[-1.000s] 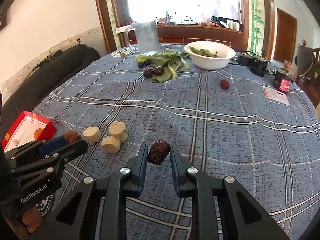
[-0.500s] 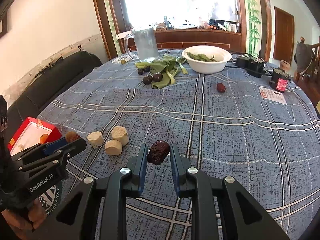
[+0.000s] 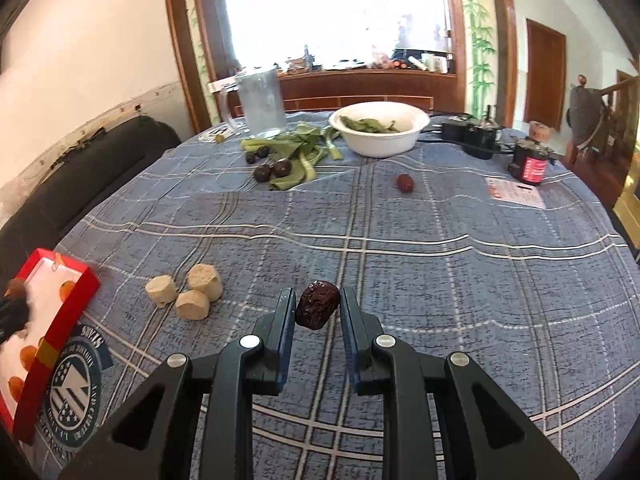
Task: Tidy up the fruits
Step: 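Carry the kiwi, red date and dark date over the tray with both tools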
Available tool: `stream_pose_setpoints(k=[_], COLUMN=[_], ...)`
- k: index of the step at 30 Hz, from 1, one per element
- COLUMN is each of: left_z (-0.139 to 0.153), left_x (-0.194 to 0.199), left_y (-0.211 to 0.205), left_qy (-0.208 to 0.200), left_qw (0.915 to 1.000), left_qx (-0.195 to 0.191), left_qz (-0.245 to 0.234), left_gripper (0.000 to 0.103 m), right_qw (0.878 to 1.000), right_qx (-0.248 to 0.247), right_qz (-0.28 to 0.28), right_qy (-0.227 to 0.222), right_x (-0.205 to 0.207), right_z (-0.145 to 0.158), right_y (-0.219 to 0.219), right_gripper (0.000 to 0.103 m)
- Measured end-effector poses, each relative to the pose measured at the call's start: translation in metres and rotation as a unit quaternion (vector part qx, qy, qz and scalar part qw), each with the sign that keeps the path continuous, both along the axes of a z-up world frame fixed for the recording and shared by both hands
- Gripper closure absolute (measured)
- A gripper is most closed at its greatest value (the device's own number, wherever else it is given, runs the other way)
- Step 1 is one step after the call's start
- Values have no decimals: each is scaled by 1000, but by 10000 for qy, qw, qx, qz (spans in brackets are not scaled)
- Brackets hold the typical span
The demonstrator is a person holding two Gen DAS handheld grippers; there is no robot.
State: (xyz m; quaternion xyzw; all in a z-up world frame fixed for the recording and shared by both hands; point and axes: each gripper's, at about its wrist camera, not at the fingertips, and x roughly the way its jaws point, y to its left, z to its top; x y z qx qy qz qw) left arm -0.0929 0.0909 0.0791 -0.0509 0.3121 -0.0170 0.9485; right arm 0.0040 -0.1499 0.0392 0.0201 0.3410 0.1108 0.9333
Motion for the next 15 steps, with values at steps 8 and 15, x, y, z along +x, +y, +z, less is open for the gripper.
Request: stream_pose_setpoints(k=[8, 15], left_z=[3, 7], left_x=[-32, -45], left_y=[47, 92], left_qy=[86, 4], left_qw=[9997, 9981], left_qx=[-12, -15], left_qz=[206, 615], left_gripper=[64, 64], right_qw=[9995, 9893], right_qx=[-65, 287], right_qz=[306, 1428], right_qy=[-105, -32], right_x=[-23, -51], right_z=[21, 45], right_y=[41, 135], right_gripper=[82, 82])
